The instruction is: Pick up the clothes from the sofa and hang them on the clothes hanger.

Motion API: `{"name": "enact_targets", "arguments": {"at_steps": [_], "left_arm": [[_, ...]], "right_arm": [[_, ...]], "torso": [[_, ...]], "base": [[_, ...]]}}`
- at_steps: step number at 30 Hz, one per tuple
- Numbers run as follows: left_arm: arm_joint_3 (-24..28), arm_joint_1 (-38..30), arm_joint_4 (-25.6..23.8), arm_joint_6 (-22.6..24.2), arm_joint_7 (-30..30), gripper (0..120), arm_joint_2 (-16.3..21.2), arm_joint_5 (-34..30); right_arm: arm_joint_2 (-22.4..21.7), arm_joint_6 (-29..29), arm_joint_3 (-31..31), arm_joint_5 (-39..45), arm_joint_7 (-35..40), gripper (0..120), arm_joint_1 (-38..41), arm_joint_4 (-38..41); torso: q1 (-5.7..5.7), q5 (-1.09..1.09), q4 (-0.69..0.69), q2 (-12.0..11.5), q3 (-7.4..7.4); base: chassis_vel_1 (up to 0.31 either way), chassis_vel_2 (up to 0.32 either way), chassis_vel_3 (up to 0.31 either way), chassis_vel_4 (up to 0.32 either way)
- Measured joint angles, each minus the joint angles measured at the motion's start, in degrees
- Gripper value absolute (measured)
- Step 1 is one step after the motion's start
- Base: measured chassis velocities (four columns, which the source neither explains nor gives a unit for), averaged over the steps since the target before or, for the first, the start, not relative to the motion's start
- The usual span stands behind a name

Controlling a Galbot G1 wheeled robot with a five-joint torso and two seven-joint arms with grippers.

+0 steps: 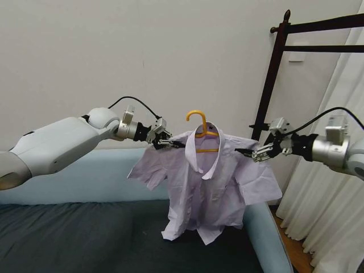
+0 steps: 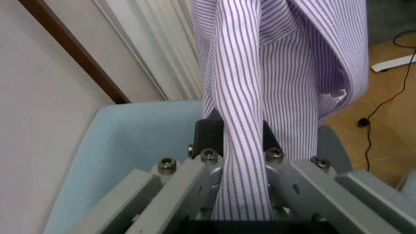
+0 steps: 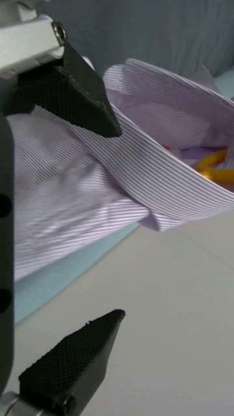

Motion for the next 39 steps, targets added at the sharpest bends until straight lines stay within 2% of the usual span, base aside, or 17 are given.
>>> {"name": "enact_targets", "arguments": {"at_steps": [2, 5, 6, 8, 11, 14, 16, 18, 20, 22, 27, 28, 30, 32, 35, 39], "left_arm": [[-0.04, 0.06, -0.08, 0.00, -0.02, 1, 0.06, 0.06], [-0.37, 0.31, -1.01, 0.01, -0.19, 1, 0.54, 0.62], [-0.37, 0.31, -1.01, 0.01, -0.19, 1, 0.54, 0.62], [-0.42, 0.23, -1.46, 0.00, -0.21, 1, 0.58, 0.89], [-0.42, 0.04, -1.74, -0.01, -0.15, 1, 0.58, 1.18], [-0.42, 0.03, -2.62, -0.10, -0.10, 1, 1.02, 1.57], [-0.42, 0.09, -2.84, -0.14, -0.10, 1, 1.15, 1.63], [-0.42, 0.29, -3.51, -0.23, -0.09, 1, 1.57, 1.89], [-0.42, 0.36, -3.77, -0.25, -0.08, 1, 1.72, 2.00], [-0.42, 0.43, -4.03, -0.39, -0.06, 1, 1.93, 2.28], [-0.42, 0.46, -4.06, -0.64, -0.01, 1, 2.07, 2.40], [-0.42, 0.46, -4.06, -0.64, -0.01, 1, 2.07, 2.40], [-0.42, 0.47, -4.06, -0.70, 0.03, 1, 2.06, 2.40], [-0.42, 0.46, -4.07, -0.70, 0.03, 1, 2.05, 2.40], [-0.51, 0.41, -4.08, -0.97, 0.51, 1, 1.88, 2.43], [-0.72, 0.55, -3.79, -1.55, 0.99, 1, 1.81, 3.10]], "right_arm": [[0.20, -0.10, -0.83, -0.26, 0.02, 100, 0.79, -0.09], [1.94, -1.82, -8.18, -1.65, 0.37, 100, 6.83, -0.93], [1.94, -1.82, -8.18, -1.65, 0.37, 100, 6.83, -0.93], [2.57, -2.54, -12.11, -3.25, 0.02, 100, 9.33, -1.38], [3.20, -3.18, -13.09, -3.52, -0.01, 100, 9.99, -1.87], [4.11, -4.07, -15.40, -1.41, 0.65, 86, 12.17, -2.67], [4.31, -4.21, -15.97, -0.93, 0.76, 84, 12.79, -2.89], [4.76, -4.45, -17.64, 0.03, 0.79, 73, 14.50, -3.42], [4.92, -4.51, -18.18, 0.27, 0.74, 70, 14.95, -3.57], [5.22, -4.57, -18.89, 0.48, 0.55, 60, 15.44, -3.67], [5.48, -4.63, -19.64, 0.67, 0.11, 43, 15.77, -3.47], [5.48, -4.63, -19.64, 0.67, 0.11, 43, 15.77, -3.47], [5.54, -4.64, -19.91, 0.67, -0.05, 32, 15.84, -3.39], [5.55, -4.64, -19.97, 0.67, -0.09, 30, 15.86, -3.38], [5.63, -4.66, -20.79, 0.86, -0.43, 12, 16.04, -3.49], [5.67, -4.67, -20.90, 1.56, -0.51, 3, 16.07, -3.43]], "torso": [[0.00, -0.02, 0.00, 0.00, 0.00], [0.00, 0.02, 0.01, 0.00, 0.00], [0.00, 0.02, 0.01, 0.00, 0.00], [0.00, 0.00, -0.02, 0.00, 0.00], [0.00, 0.02, -0.04, 0.00, 0.00], [0.00, 0.02, -0.03, 0.00, 0.00], [0.00, 0.02, -0.02, 0.00, 0.00], [0.00, 0.00, -0.01, 0.00, 0.00], [0.00, 0.00, -0.01, 0.00, 0.00], [0.00, 0.01, -0.02, 0.00, 0.00], [0.00, 0.01, -0.02, 0.00, -0.01], [0.00, 0.01, -0.02, 0.00, -0.01], [0.00, 0.01, -0.02, 0.00, -0.01], [0.00, 0.01, -0.02, 0.00, -0.01], [0.00, 0.02, -0.02, 0.00, 0.00], [0.00, 0.02, -0.03, 0.00, -0.01]], "base": [[0.000, 0.000, 0.000, 0.000], [0.000, 0.000, 0.000, 0.000], [0.000, 0.000, 0.000, 0.000], [0.000, 0.000, 0.000, 0.000], [0.000, 0.000, 0.000, 0.000], [0.000, 0.000, 0.000, 0.000], [0.000, 0.000, 0.000, 0.000], [0.000, 0.000, 0.000, 0.000], [0.000, 0.000, 0.000, 0.000], [0.000, 0.000, 0.000, 0.000], [0.000, 0.000, 0.000, 0.000], [0.000, 0.000, 0.000, 0.000], [0.000, 0.000, 0.000, 0.000], [0.000, 0.000, 0.000, 0.000], [0.000, 0.000, 0.000, 0.000], [0.000, 0.000, 0.000, 0.000]]}}
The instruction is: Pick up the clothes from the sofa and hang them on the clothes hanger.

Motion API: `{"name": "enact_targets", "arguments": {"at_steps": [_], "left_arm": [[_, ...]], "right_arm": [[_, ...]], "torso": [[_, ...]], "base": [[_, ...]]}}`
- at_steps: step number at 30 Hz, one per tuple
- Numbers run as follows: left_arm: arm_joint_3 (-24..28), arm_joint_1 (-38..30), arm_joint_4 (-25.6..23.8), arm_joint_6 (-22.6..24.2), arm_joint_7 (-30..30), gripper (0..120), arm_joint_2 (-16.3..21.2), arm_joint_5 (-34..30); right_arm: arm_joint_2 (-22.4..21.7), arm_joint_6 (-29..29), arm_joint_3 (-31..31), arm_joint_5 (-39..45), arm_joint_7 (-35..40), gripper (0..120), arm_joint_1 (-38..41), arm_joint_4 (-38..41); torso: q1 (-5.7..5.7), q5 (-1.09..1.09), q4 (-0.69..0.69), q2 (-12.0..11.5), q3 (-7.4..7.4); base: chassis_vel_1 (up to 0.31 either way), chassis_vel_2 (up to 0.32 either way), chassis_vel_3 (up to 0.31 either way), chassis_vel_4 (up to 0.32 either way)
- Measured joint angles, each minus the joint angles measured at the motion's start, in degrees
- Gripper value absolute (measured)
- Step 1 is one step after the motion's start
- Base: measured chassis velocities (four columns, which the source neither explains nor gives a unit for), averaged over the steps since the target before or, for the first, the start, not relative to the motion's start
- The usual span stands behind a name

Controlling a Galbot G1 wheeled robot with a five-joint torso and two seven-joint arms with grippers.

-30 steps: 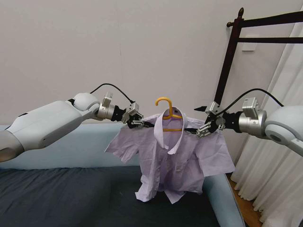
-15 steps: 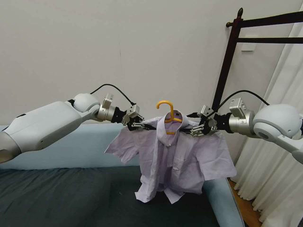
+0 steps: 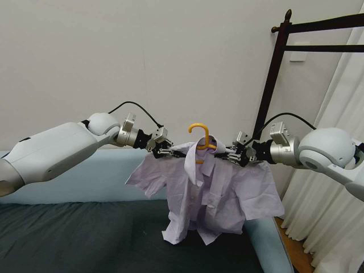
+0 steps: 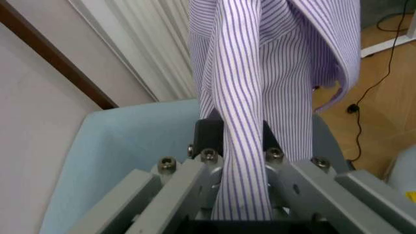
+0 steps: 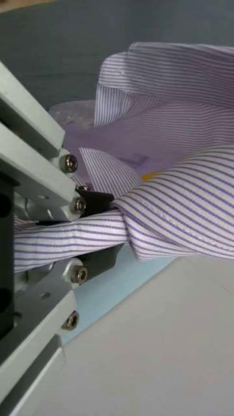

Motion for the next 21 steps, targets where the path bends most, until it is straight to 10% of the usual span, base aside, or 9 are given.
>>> {"name": "enact_targets", "arguments": {"at_steps": [21], "left_arm": [[-9.39, 3.93, -0.65, -6.27, -17.97, 68, 1.11, 13.65]], "right_arm": [[1.54, -11.90, 6.37, 18.70, 16.30, 3, -0.80, 0.85]], "torso": [[0.00, 0.00, -0.01, 0.00, -0.01]], "base": [[0.000, 0.000, 0.000, 0.000]]}}
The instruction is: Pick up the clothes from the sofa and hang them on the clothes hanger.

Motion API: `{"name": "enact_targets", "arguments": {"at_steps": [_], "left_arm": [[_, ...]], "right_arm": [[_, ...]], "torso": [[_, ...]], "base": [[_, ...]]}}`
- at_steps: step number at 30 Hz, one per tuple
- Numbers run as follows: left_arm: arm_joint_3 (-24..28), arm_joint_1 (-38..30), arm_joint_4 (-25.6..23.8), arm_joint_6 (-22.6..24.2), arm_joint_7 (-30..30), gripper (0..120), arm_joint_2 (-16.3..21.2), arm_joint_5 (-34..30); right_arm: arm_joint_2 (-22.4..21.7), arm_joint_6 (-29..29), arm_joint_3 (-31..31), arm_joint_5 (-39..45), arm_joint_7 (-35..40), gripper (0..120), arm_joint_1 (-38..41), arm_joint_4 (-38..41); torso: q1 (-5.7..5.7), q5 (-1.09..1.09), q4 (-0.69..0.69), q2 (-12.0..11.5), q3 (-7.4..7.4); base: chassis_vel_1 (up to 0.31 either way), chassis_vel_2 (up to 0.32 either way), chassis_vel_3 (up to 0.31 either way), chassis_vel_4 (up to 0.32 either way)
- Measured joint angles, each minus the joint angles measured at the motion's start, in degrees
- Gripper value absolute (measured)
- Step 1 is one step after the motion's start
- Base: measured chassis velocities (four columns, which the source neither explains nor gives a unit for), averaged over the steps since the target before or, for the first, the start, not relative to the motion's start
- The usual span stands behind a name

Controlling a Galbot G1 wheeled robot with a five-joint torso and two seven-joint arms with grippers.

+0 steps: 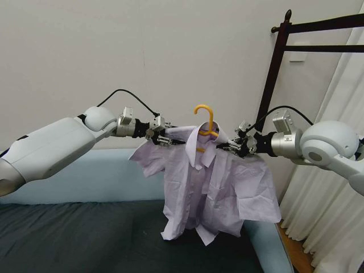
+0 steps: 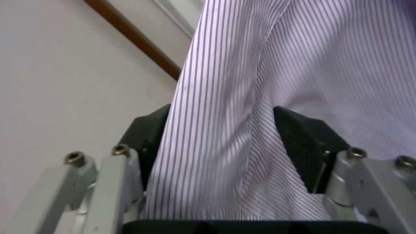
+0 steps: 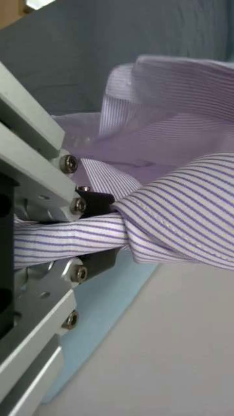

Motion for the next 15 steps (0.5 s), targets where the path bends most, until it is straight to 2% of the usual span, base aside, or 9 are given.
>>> {"name": "enact_targets", "arguments": {"at_steps": [1, 5, 6, 9, 10, 13, 14, 15], "left_arm": [[0.00, 0.00, 0.00, 0.00, 0.00, 68, 0.00, 0.00], [-5.79, 6.07, -5.92, 1.08, -8.07, 87, 3.29, 1.29], [-5.79, 6.07, -5.92, 1.08, -8.07, 87, 3.29, 1.29], [-10.51, 11.57, -11.48, 2.15, -14.54, 98, 5.56, 1.00], [-10.51, 11.57, -11.48, 2.15, -14.54, 98, 5.56, 1.00], [-12.57, 17.59, -19.21, 3.35, -25.39, 100, 7.05, -1.97], [-13.00, 20.17, -22.06, 3.78, -31.31, 100, 7.06, -2.99], [-13.00, 20.17, -22.06, 3.78, -31.31, 100, 7.06, -2.99]], "right_arm": [[0.00, 0.00, 0.00, 0.00, 0.00, 3, 0.00, 0.00], [-0.40, -2.61, 3.52, 5.20, 7.57, 2, -2.50, 0.32], [-0.40, -2.61, 3.52, 5.20, 7.57, 2, -2.50, 0.32], [-0.54, -2.65, 5.29, 5.84, 10.76, 2, -4.29, -0.42], [-0.54, -2.65, 5.29, 5.84, 10.76, 2, -4.29, -0.42], [-0.02, -2.65, 8.01, 6.10, 14.06, 2, -7.15, -0.38], [0.45, -2.65, 8.73, 6.60, 16.26, 2, -7.93, -0.07], [0.45, -2.65, 8.73, 6.60, 16.26, 2, -7.93, -0.07]], "torso": [[0.00, 0.00, 0.00, 0.00, 0.00], [0.00, -0.01, 0.02, 0.00, 0.00], [0.00, -0.01, 0.02, 0.00, 0.00], [0.00, -0.01, 0.02, 0.00, 0.00], [0.00, -0.01, 0.02, 0.00, 0.00], [0.00, 0.00, 0.02, 0.00, 0.00], [0.00, 0.00, 0.01, 0.00, 0.00], [0.00, 0.00, 0.01, 0.00, 0.00]], "base": [[0.000, 0.000, 0.000, 0.000], [0.000, 0.000, 0.000, 0.000], [0.000, 0.000, 0.000, 0.000], [0.000, 0.000, 0.000, 0.000], [0.000, 0.000, 0.000, 0.000], [0.000, 0.000, 0.000, 0.000], [0.000, 0.000, 0.000, 0.000], [0.000, 0.000, 0.000, 0.000]]}}
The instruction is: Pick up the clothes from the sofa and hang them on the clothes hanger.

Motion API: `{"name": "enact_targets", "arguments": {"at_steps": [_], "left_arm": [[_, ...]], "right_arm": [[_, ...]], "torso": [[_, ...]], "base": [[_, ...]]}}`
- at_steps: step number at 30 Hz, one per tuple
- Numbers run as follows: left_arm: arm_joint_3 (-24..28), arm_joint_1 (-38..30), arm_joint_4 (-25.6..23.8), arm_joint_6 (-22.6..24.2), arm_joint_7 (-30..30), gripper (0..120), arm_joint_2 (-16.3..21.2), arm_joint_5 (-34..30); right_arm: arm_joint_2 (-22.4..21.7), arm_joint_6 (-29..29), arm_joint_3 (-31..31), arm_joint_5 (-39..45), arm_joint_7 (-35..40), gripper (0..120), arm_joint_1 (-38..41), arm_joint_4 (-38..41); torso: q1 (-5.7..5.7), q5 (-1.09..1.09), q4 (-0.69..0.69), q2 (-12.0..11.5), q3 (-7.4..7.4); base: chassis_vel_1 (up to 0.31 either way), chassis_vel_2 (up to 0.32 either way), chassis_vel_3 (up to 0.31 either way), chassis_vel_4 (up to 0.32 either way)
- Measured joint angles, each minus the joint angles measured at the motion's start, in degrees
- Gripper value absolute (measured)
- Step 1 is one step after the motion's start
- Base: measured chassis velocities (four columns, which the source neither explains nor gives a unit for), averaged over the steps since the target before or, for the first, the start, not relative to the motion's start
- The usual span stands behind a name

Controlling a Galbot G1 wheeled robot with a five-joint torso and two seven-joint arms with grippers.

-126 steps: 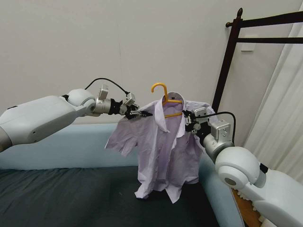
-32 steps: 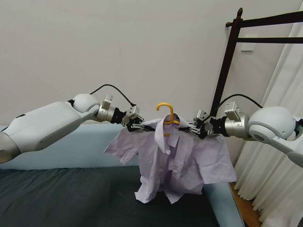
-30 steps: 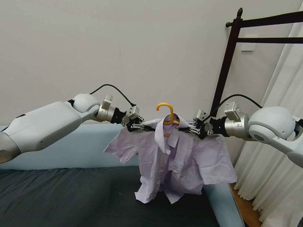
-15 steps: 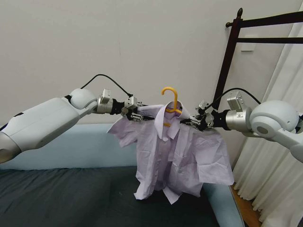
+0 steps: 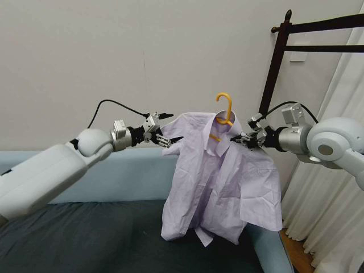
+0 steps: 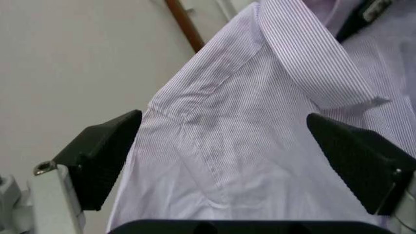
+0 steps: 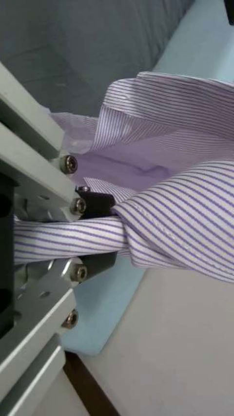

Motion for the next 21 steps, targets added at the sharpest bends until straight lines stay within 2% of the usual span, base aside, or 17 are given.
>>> {"name": "enact_targets", "arguments": {"at_steps": [4, 5, 9, 13, 18, 21], "left_arm": [[-0.57, 5.49, -6.83, 1.03, -12.23, 100, -1.40, -2.46], [-0.57, 5.49, -6.83, 1.03, -12.23, 100, -1.40, -2.46], [-0.16, 8.89, -10.41, 2.24, -21.43, 100, -4.92, -3.73], [0.38, 9.83, -10.82, 3.22, -25.47, 98, -6.90, -3.86], [0.78, 9.83, -9.74, 3.68, -27.48, 93, -8.49, -3.81], [1.11, 9.44, -7.87, 3.87, -28.65, 81, -10.68, -3.58]], "right_arm": [[1.72, 0.00, 0.69, 3.70, 8.32, 2, -0.34, 0.71], [1.72, 0.00, 0.69, 3.70, 8.32, 2, -0.34, 0.71], [2.50, 0.05, 0.42, 5.37, 14.66, 2, -0.28, 2.34], [2.69, 0.08, -0.45, 5.97, 16.95, 2, -0.30, 3.04], [2.73, 0.13, -2.90, 6.23, 17.26, 2, 1.48, 3.23], [3.38, 0.17, -5.81, 6.83, 17.83, 2, 4.06, 3.27]], "torso": [[0.00, 0.00, 0.00, 0.00, 0.00], [0.00, 0.00, 0.00, 0.00, 0.00], [0.00, 0.00, -0.01, 0.00, 0.01], [0.00, 0.01, -0.01, 0.00, 0.00], [0.00, 0.01, 0.00, 0.00, 0.01], [0.00, 0.00, 0.00, 0.00, 0.00]], "base": [[0.000, 0.000, 0.000, 0.000], [0.000, 0.000, 0.000, 0.000], [0.000, 0.000, 0.000, 0.000], [0.000, 0.000, 0.000, 0.000], [0.000, 0.000, 0.000, 0.000], [0.000, 0.000, 0.000, 0.000]]}}
